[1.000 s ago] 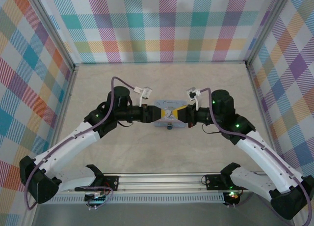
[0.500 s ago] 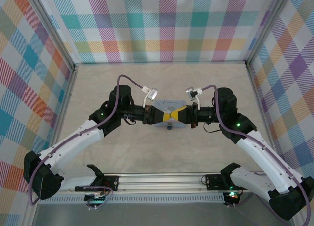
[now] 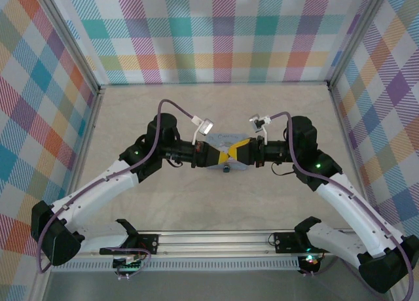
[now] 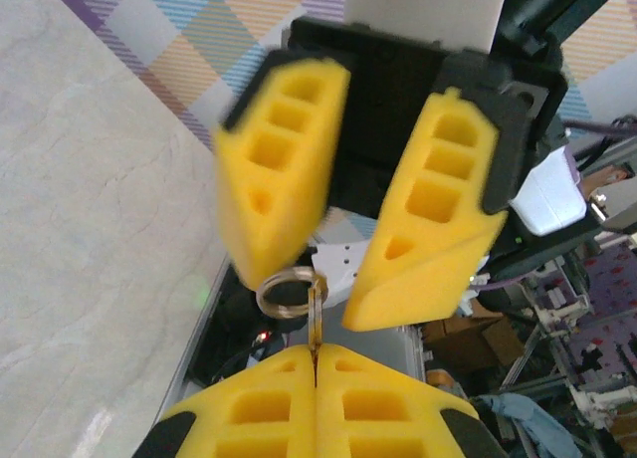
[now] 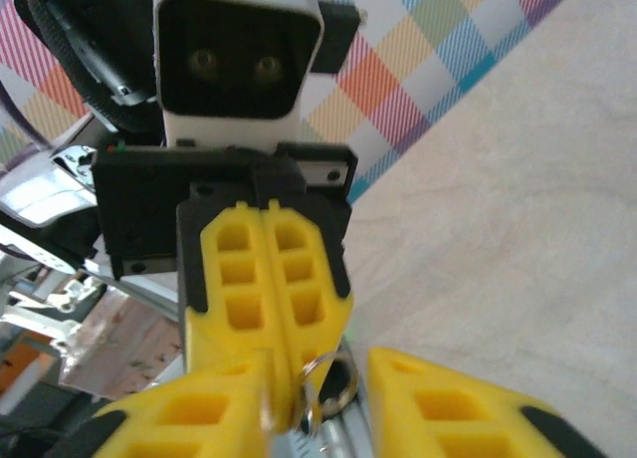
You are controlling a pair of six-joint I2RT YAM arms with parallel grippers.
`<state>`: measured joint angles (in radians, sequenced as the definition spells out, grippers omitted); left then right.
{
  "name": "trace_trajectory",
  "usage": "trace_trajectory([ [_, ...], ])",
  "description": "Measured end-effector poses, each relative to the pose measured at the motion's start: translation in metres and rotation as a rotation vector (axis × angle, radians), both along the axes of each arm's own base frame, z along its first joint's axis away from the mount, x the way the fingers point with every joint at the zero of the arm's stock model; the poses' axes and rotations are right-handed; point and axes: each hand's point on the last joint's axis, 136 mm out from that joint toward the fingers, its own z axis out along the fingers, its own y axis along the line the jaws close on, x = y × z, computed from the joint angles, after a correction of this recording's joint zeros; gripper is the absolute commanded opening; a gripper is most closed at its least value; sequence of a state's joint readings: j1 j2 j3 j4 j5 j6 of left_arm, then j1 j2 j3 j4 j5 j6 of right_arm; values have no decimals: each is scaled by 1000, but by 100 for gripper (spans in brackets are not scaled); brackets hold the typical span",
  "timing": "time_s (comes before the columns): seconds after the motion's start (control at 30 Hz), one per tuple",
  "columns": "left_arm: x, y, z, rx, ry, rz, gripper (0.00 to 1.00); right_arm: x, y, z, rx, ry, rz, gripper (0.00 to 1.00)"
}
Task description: Unlock a padlock with a key
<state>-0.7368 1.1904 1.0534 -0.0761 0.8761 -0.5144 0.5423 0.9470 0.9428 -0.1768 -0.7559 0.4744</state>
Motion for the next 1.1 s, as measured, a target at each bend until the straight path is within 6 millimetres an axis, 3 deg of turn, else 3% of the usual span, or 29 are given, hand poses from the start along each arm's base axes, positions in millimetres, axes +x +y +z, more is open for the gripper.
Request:
trace_trajectory([
  [0.33, 0, 2, -9, 50, -15, 10, 0, 8, -5, 4, -21, 13, -53, 31],
  [0.6, 1, 3, -8, 61, -22, 23, 0, 11, -3, -3, -54, 48, -49, 42],
  [0.83, 5, 2, -12, 81, -15, 34, 0, 14, 0, -14, -90, 91, -43, 29],
  [0.97, 6, 1, -14, 87, -18, 38, 0, 13, 1, -12, -92, 79, -35, 18],
  [1.1, 7, 0, -11, 91, -24, 40, 0, 13, 1, -11, -95, 79, -33, 14],
])
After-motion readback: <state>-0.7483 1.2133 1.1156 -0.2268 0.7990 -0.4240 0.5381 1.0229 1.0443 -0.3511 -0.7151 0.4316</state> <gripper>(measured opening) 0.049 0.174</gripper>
